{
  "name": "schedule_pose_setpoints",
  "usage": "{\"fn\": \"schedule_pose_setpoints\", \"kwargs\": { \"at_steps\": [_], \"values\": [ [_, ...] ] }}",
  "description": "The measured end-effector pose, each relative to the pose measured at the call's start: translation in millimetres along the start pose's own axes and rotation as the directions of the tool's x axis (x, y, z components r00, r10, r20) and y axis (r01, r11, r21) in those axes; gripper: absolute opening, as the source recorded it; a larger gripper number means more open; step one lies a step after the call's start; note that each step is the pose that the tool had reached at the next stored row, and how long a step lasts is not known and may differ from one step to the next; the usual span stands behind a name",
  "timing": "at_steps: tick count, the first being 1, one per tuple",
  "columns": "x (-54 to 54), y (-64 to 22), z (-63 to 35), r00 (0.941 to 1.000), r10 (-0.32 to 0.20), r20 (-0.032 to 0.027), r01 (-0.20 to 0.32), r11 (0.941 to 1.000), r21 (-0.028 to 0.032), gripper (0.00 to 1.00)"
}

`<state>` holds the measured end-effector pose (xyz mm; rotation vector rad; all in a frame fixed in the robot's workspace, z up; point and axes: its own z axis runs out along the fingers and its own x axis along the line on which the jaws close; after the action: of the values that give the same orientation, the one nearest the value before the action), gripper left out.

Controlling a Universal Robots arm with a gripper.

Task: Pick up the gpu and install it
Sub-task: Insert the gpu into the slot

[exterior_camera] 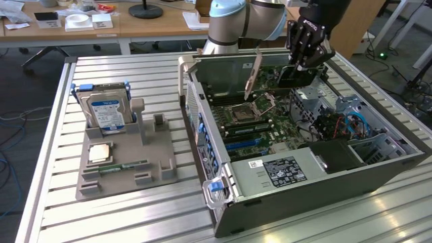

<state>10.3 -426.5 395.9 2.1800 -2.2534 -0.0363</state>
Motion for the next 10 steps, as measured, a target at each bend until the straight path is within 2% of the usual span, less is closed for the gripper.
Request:
{"fn": "schedule_pose_setpoints", "kwargs": {
  "at_steps": [4, 8, 10],
  "values": [
    [0.0, 0.2, 2.1, 1.0, 0.0, 0.0014, 0.0, 1.0, 0.0009, 0.27],
    [0.2, 2.1, 7.8, 1.0, 0.0, 0.0012, 0.0, 1.0, 0.0083, 0.27],
    [0.2, 3.8, 10.3, 1.0, -0.001, 0.0014, 0.001, 0.9999, 0.014, 0.27]
  ]
}}
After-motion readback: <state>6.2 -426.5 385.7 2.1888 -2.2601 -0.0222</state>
